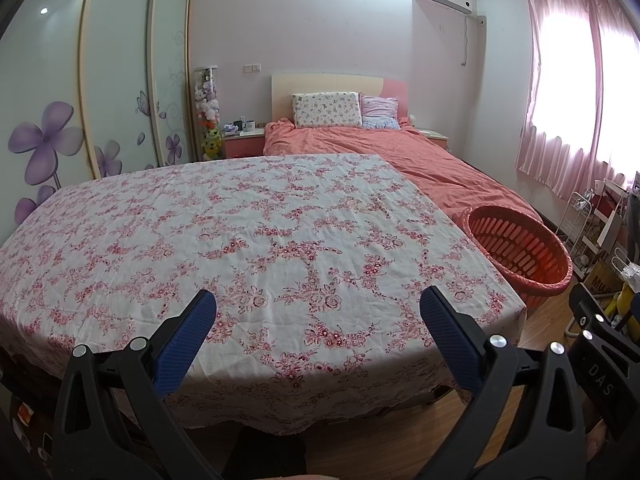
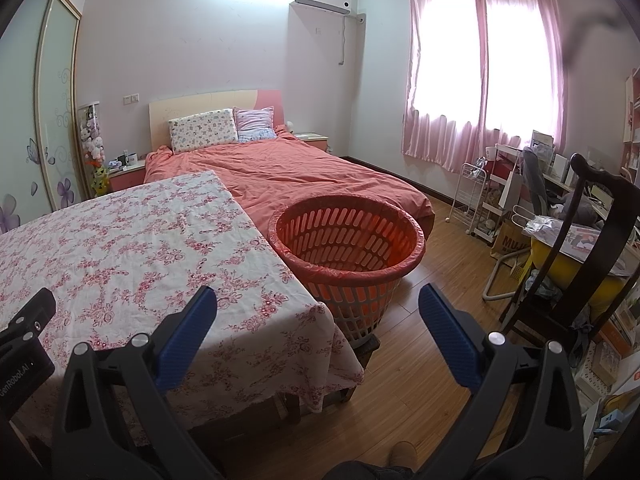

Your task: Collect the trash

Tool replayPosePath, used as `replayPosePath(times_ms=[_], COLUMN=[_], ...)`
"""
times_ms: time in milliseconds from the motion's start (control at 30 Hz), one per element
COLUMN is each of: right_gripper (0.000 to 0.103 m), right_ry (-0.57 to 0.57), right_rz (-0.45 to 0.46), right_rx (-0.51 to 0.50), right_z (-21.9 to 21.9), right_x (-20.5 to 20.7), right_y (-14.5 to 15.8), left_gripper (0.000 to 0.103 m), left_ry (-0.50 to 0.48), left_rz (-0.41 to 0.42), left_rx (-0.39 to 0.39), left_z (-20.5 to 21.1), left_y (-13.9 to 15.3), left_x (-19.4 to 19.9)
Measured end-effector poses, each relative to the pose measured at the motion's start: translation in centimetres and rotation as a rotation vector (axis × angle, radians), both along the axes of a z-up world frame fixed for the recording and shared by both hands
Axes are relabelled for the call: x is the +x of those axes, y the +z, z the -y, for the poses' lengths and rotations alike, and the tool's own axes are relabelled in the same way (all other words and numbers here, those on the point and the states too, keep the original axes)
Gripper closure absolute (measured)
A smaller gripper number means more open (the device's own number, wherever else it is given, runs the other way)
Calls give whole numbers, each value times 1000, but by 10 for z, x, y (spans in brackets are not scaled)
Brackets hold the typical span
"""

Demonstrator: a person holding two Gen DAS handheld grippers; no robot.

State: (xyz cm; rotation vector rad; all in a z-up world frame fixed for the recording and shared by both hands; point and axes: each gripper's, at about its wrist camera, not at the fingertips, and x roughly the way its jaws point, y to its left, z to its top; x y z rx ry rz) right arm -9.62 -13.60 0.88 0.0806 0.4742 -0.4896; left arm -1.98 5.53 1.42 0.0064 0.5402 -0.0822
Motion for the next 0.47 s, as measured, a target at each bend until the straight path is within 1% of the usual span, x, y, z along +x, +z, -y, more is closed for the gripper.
replayPosePath(times_ms=[467], right_gripper=[5], right_ry=[0], right_rz=[0], right_rx=[0], right_z=[-1], right_x=[0], right_y=[0], left_gripper=[3], left_ry=[-1], left_rz=[-12], left_rx=[4], left_z=[-4], left_y=[-2], left_x=[3])
